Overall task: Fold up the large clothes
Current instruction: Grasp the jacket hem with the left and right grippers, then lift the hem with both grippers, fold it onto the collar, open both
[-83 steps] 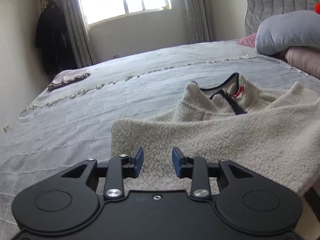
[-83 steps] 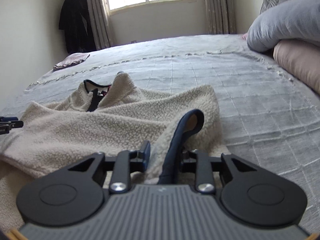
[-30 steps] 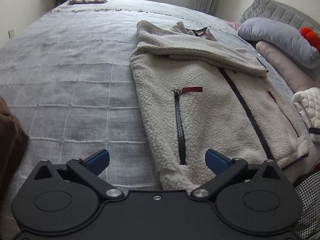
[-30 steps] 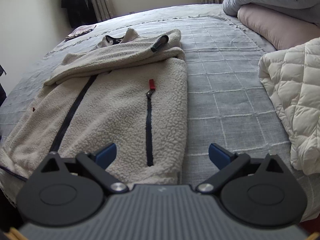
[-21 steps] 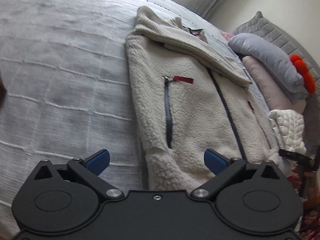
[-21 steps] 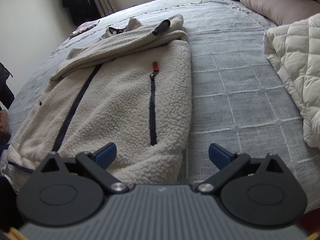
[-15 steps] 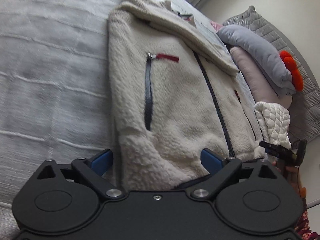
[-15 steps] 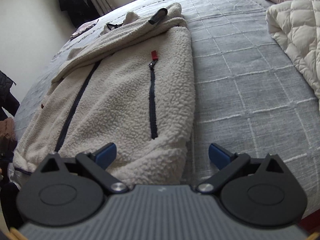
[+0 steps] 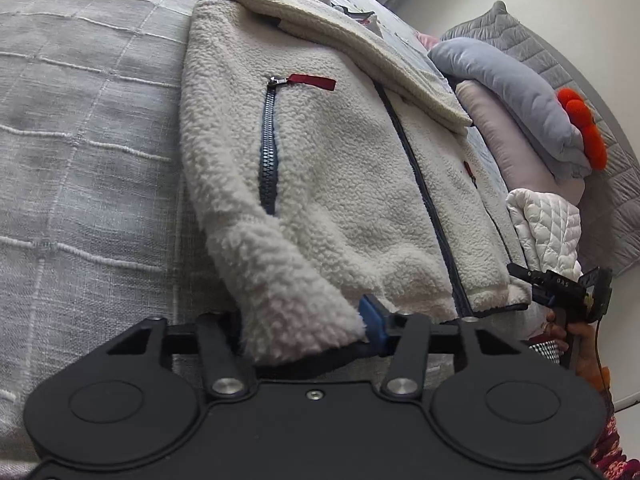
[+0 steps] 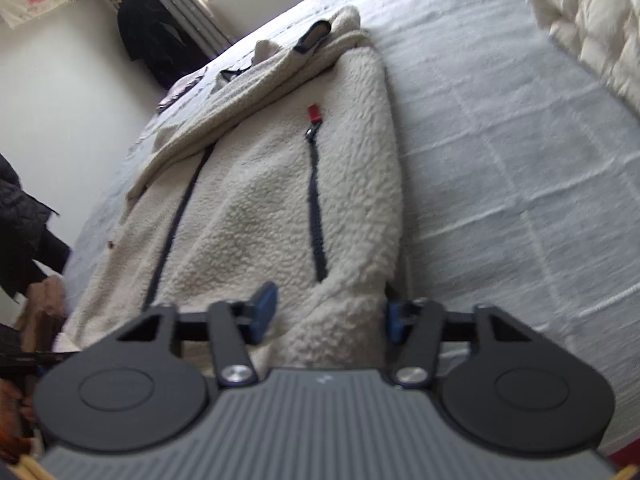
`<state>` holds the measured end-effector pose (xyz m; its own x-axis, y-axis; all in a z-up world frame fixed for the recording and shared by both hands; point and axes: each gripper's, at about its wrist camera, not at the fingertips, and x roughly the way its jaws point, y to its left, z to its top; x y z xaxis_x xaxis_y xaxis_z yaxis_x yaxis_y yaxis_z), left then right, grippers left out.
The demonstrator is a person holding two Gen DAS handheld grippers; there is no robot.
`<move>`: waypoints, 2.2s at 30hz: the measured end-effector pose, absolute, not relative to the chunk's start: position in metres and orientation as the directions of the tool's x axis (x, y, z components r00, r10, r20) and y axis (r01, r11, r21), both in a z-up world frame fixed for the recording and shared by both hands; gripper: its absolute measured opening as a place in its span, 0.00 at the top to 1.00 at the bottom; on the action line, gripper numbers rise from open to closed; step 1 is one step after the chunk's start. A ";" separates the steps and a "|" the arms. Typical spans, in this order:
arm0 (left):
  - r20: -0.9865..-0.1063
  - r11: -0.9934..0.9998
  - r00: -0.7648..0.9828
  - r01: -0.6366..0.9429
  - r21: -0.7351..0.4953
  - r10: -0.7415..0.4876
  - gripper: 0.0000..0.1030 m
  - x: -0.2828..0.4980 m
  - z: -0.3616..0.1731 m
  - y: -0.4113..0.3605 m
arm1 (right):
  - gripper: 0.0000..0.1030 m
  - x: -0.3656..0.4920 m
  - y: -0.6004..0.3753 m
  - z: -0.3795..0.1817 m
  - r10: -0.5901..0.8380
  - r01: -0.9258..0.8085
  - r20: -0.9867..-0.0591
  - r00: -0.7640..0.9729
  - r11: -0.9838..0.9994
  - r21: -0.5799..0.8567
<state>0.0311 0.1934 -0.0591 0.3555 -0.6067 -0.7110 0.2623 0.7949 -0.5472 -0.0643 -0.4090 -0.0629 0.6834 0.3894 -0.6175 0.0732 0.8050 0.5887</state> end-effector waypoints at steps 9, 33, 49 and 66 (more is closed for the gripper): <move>-0.637 0.769 0.436 0.277 -0.576 -0.635 0.84 0.022 -0.030 0.193 | 0.85 -0.064 -0.402 -0.046 0.408 0.023 -0.565 0.717 0.796 0.604; -0.423 0.874 0.786 0.295 -0.385 -0.452 0.88 0.210 0.119 0.133 | 0.86 0.128 -0.413 0.104 0.290 -0.061 -0.330 0.899 0.826 0.560; -0.557 0.932 0.762 0.172 -0.319 -0.331 0.81 0.402 0.018 0.102 | 0.83 0.310 -0.417 0.015 0.185 0.112 -0.490 0.852 0.850 0.515; -0.490 0.917 0.802 0.170 -0.361 -0.342 0.10 0.409 0.052 0.135 | 0.36 0.321 -0.468 0.008 0.401 0.080 -0.345 0.849 0.547 0.834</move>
